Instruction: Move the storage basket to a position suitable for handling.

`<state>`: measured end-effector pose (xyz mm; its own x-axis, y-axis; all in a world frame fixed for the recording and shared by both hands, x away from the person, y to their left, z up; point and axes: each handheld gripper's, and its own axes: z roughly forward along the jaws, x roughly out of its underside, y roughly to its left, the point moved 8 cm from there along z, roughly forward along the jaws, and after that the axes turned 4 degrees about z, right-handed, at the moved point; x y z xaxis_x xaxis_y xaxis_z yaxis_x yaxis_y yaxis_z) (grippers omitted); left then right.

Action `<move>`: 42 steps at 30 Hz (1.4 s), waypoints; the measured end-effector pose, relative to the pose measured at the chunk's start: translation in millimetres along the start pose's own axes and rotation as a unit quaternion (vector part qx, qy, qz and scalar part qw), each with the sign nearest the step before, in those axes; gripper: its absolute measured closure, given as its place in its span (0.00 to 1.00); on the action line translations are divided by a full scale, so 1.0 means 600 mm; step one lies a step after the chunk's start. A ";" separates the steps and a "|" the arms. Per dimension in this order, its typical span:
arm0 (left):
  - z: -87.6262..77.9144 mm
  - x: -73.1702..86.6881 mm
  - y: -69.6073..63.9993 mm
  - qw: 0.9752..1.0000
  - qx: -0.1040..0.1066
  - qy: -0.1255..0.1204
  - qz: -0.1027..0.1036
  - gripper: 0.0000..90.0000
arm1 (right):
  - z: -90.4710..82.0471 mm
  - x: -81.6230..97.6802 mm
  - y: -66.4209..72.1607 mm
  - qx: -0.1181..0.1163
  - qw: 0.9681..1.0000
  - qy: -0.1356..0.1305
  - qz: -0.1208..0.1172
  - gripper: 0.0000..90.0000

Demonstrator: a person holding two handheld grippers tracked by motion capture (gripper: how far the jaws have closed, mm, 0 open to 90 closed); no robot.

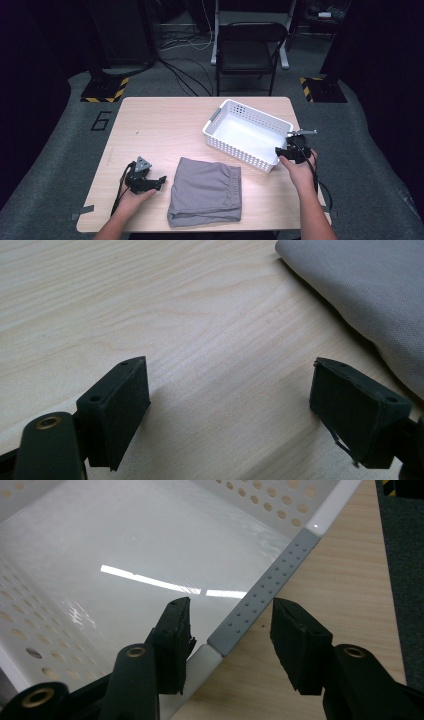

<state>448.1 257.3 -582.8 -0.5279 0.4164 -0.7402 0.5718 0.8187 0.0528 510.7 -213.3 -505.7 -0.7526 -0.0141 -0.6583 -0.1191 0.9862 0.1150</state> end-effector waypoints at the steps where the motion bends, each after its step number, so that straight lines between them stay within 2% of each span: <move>1: 0.000 0.000 0.000 1.000 0.000 -0.001 0.000 0.18 | 0.004 -0.003 0.003 -0.004 1.000 0.000 0.006 0.58; 3: 0.000 0.000 0.000 1.000 0.000 -0.001 0.001 0.18 | 0.007 -0.006 0.005 -0.005 1.000 0.000 0.006 0.58; 11: 0.000 0.000 0.000 1.000 0.003 0.000 0.007 0.18 | 0.034 -0.039 0.042 -0.042 0.999 0.007 0.008 0.68; 12: 0.000 0.000 -0.001 1.000 0.004 0.000 0.008 0.18 | 0.039 -0.049 0.054 -0.047 0.999 0.008 0.005 0.71; 15: -0.001 0.000 -0.001 1.000 0.004 -0.001 0.008 0.18 | 0.042 -0.059 0.064 -0.053 0.999 -0.001 -0.004 0.75; 19: -0.001 0.001 -0.001 1.000 0.004 0.000 0.009 0.18 | 0.053 -0.070 0.090 -0.047 0.998 0.006 -0.029 0.74; 20: -0.001 0.001 -0.001 1.000 0.004 0.000 0.009 0.18 | 0.058 -0.074 0.103 -0.042 0.998 0.011 -0.041 0.74; 23: -0.001 0.001 -0.001 1.000 0.004 0.000 0.009 0.18 | 0.064 -0.079 0.111 -0.039 0.998 0.010 -0.054 0.74; 25: -0.001 0.001 -0.001 1.000 0.005 0.000 0.010 0.18 | 0.066 -0.081 0.121 -0.038 0.998 0.017 -0.057 0.73; 26: -0.001 0.001 -0.001 1.000 0.002 -0.003 0.010 0.18 | 0.069 -0.082 0.128 -0.035 0.997 0.023 -0.060 0.70; 27: -0.001 0.001 -0.001 1.000 0.002 -0.003 0.010 0.18 | 0.069 -0.082 0.128 -0.035 0.997 0.023 -0.060 0.70; 28: -0.001 0.001 -0.001 1.000 0.003 -0.002 0.011 0.18 | 0.071 -0.082 0.130 -0.033 0.998 0.020 -0.059 0.64; 31: -0.002 0.002 -0.002 1.000 0.005 0.000 0.013 0.18 | 0.074 -0.078 0.131 -0.030 0.998 0.022 -0.059 0.59; 34: -0.002 0.002 -0.002 1.000 0.008 0.000 0.013 0.18 | 0.081 -0.066 0.131 -0.032 0.997 0.034 -0.053 0.59; 35: -0.002 0.002 -0.002 1.000 0.008 0.000 0.013 0.18 | 0.082 -0.061 0.134 -0.036 0.998 0.038 -0.045 0.59; 36: -0.002 0.002 -0.002 1.000 0.008 0.000 0.013 0.18 | 0.086 -0.058 0.134 -0.034 0.997 0.037 -0.053 0.59; 38: -0.002 0.002 -0.002 1.000 0.008 0.000 0.013 0.18 | 0.085 -0.057 0.136 -0.031 0.998 0.035 -0.049 0.59; 39: -0.002 0.002 -0.002 1.000 0.007 0.000 0.013 0.18 | 0.086 -0.058 0.135 -0.031 0.997 0.031 -0.057 0.60; 42: -0.002 0.002 -0.002 1.000 0.008 0.001 0.015 0.18 | 0.086 -0.060 0.137 -0.034 0.998 0.030 -0.050 0.62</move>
<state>446.1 257.4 -582.7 -0.5122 0.4415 -0.7367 0.5968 0.7998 0.0644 561.4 -123.4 -511.2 -0.7716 -0.1228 -0.6241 -0.2367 0.9662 0.1025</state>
